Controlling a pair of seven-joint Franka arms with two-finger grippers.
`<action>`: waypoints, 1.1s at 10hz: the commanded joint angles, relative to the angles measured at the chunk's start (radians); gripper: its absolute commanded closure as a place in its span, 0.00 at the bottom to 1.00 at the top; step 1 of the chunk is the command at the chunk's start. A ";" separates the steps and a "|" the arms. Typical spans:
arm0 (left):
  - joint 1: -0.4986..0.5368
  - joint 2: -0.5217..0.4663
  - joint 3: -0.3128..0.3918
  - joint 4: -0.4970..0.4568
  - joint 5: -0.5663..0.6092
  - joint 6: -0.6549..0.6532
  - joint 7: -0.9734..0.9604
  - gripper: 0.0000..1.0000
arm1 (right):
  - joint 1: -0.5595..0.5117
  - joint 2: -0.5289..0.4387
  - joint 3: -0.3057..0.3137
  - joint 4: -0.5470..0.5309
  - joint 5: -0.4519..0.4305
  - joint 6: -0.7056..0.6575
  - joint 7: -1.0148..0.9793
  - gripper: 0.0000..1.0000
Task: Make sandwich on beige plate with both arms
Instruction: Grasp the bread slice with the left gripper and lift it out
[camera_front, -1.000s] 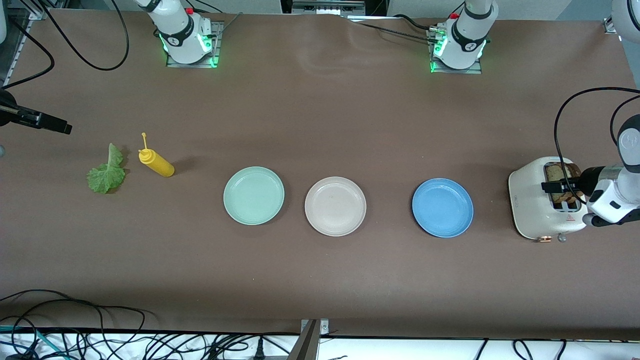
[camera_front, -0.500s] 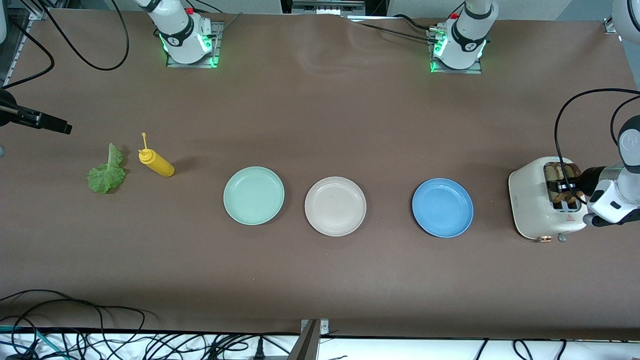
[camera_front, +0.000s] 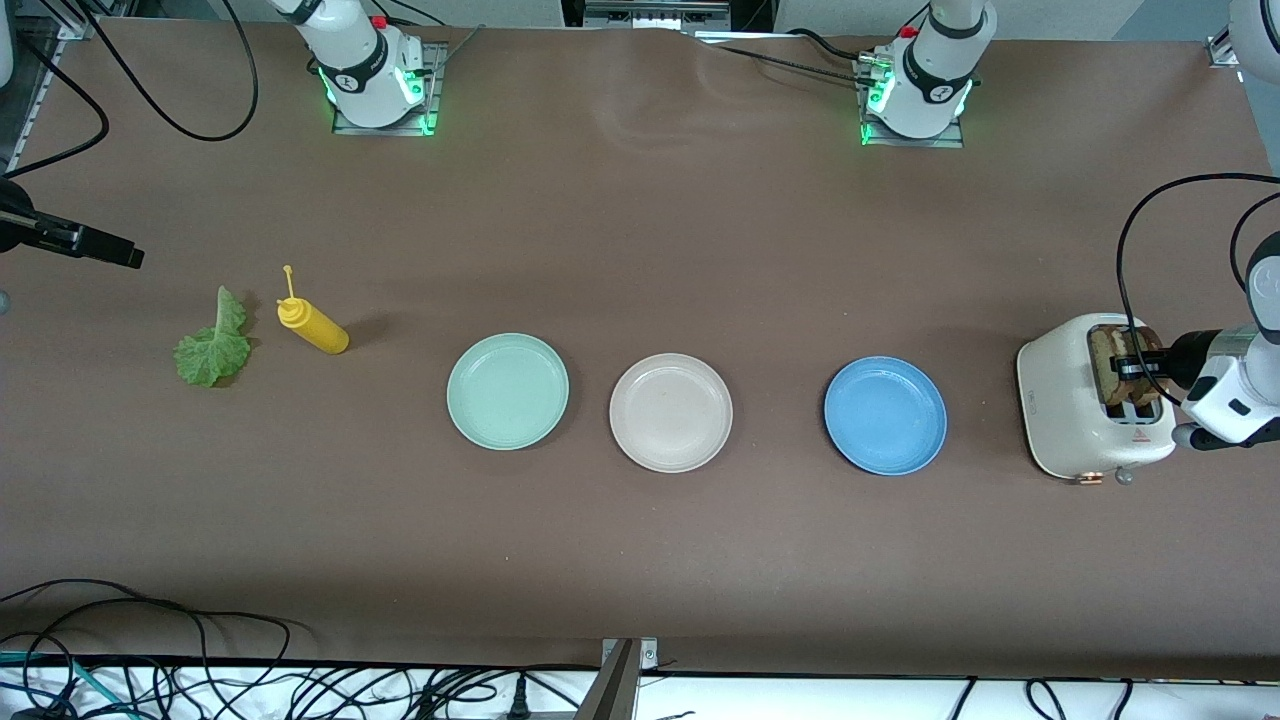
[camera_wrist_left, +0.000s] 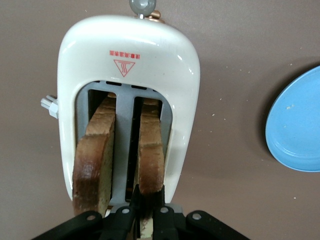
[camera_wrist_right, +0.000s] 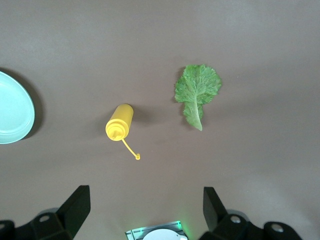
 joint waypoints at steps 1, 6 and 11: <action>0.000 -0.055 -0.004 0.019 0.023 -0.072 0.021 1.00 | -0.007 -0.013 0.002 -0.002 0.020 0.001 -0.018 0.00; -0.015 -0.107 -0.017 0.190 0.018 -0.305 0.024 1.00 | -0.007 -0.013 0.002 -0.002 0.020 0.001 -0.018 0.00; -0.015 -0.107 -0.071 0.198 0.008 -0.313 0.027 1.00 | -0.007 -0.013 0.002 -0.002 0.020 0.001 -0.018 0.00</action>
